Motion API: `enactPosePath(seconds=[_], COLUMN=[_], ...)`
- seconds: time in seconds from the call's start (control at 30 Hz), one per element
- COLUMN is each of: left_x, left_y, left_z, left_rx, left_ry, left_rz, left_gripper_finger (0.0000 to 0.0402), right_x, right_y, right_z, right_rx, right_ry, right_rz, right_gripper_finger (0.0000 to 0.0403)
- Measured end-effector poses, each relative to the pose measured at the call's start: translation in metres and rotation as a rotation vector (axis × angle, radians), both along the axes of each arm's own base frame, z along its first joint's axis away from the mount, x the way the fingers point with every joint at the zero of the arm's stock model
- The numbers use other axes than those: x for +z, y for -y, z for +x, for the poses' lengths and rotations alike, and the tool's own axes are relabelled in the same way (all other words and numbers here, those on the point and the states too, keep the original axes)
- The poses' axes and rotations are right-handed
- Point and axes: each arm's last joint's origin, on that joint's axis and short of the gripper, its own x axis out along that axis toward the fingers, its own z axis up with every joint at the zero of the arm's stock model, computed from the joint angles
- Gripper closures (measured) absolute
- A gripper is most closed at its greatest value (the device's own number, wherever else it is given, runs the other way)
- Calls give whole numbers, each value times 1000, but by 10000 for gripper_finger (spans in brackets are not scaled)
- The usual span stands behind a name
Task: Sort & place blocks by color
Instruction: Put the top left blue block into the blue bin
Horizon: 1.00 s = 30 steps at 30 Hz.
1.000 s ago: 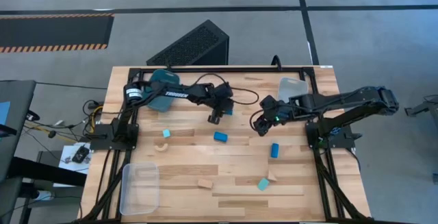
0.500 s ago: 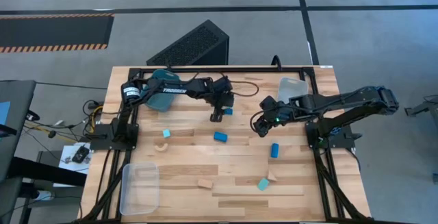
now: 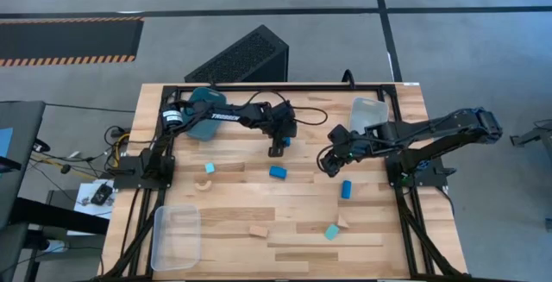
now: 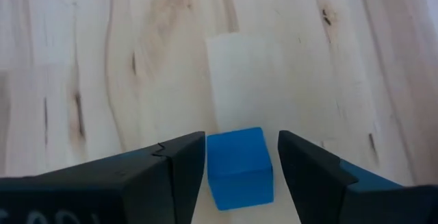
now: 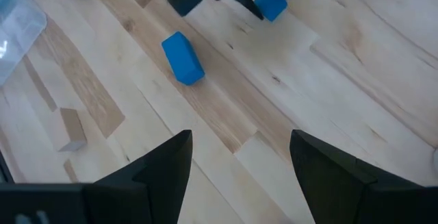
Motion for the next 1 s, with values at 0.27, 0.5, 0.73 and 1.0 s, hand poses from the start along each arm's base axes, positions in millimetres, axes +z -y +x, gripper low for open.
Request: enactPosePath(seconds=[0.27, 0.5, 0.73, 1.0], left_x=[-5, -9, -8, 3], left_y=[0, 2, 2, -3], left_z=[-8, -13, -15, -24], left_rx=[17, 82, 175, 227], left_ry=[-83, -121, -137, -165], left_rz=[-8, -36, -68, -81], left_gripper_finger=[261, 270, 245, 192], right_x=[0, 0, 1, 1], right_y=[0, 2, 0, 6], right_z=[0, 0, 1, 1], right_rx=[-1, 10, 17, 27], right_ry=[1, -1, 5, -1], right_rz=[0, -14, -14, -40], right_gripper_finger=[132, 132, 132, 132])
